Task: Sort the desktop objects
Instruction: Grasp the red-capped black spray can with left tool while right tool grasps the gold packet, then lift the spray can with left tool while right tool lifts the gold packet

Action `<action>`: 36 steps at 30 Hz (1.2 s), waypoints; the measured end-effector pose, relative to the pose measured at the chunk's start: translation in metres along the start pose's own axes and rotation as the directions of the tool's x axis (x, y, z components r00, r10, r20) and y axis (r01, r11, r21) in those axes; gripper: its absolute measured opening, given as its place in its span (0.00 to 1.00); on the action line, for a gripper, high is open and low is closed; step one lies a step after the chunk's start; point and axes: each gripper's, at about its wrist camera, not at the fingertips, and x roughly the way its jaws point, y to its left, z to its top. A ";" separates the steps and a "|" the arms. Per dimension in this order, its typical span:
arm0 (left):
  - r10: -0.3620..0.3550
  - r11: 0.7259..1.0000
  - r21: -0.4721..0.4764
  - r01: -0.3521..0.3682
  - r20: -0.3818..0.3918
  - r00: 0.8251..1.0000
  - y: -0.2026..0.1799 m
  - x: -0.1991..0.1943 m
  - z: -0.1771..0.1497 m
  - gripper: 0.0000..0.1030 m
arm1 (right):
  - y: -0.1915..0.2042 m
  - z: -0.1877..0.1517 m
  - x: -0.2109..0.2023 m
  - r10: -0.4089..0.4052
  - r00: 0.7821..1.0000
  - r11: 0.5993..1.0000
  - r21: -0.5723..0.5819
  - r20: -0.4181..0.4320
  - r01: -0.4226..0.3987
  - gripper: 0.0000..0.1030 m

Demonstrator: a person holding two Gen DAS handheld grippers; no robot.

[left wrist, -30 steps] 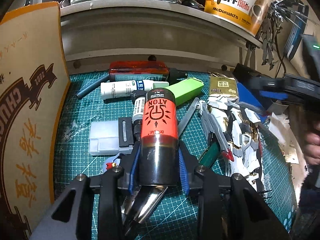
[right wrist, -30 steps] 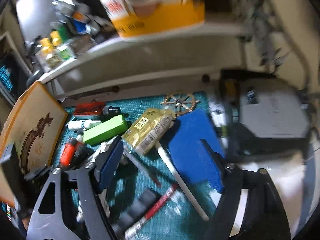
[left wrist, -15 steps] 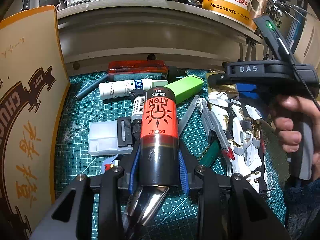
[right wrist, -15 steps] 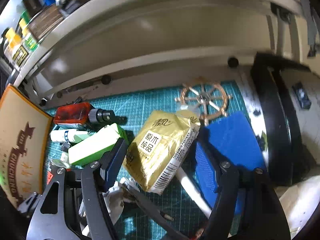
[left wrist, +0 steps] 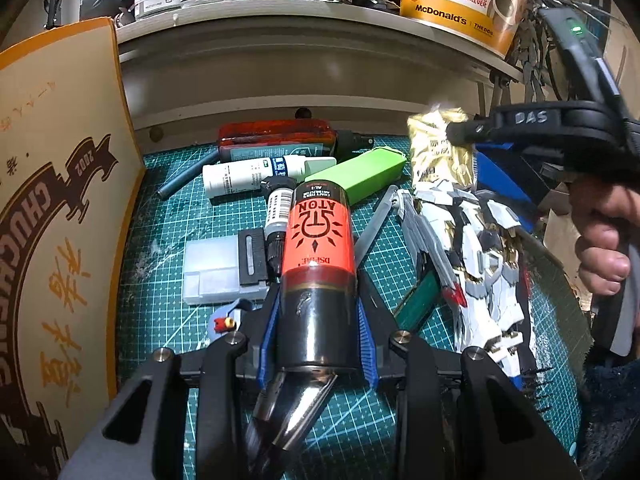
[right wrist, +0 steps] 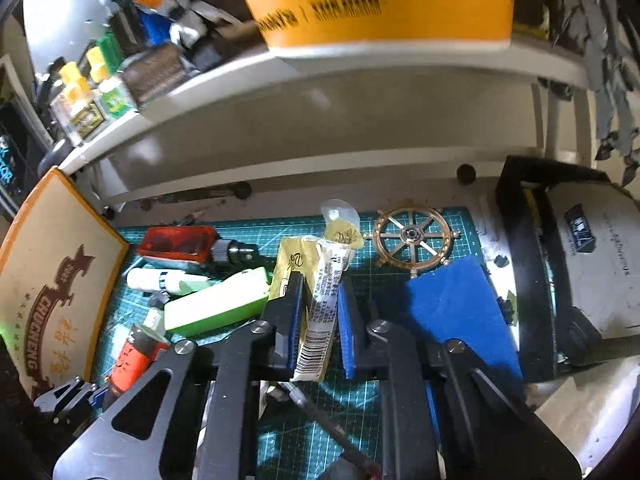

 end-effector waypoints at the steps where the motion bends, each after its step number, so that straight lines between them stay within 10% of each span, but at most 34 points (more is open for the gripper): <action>1: 0.000 1.000 -0.001 0.000 0.001 1.000 0.000 -0.002 0.000 0.33 | 0.001 -0.001 -0.005 0.002 1.000 1.000 -0.008 0.013 -0.001 0.14; 18: -0.011 1.000 -0.003 0.011 0.102 0.995 -0.004 -0.069 -0.013 0.29 | 0.030 -0.029 -0.120 0.053 0.980 0.993 -0.113 0.193 -0.032 0.13; 20: -0.008 1.000 0.007 0.007 0.121 0.993 -0.007 -0.079 -0.015 0.24 | 0.032 -0.035 -0.135 0.062 0.976 0.993 -0.115 0.210 -0.039 0.13; 21: -0.006 1.000 0.016 0.004 0.130 0.992 -0.009 -0.085 -0.016 0.02 | 0.033 -0.038 -0.142 0.067 0.974 0.992 -0.116 0.218 -0.042 0.13; 29: -0.011 0.999 0.039 0.007 0.105 0.994 -0.013 -0.104 -0.033 0.00 | 0.042 -0.062 -0.198 0.103 0.954 0.990 -0.125 0.282 -0.070 0.13; 32: -0.019 0.996 0.091 0.015 0.042 0.999 -0.016 -0.097 -0.049 0.04 | 0.040 -0.076 -0.203 0.110 0.955 0.989 -0.122 0.275 -0.078 0.13; 36: -0.008 0.994 0.113 0.008 -0.005 1.000 -0.020 -0.080 -0.061 0.45 | 0.036 -0.095 -0.199 0.132 0.959 0.989 -0.104 0.250 -0.109 0.13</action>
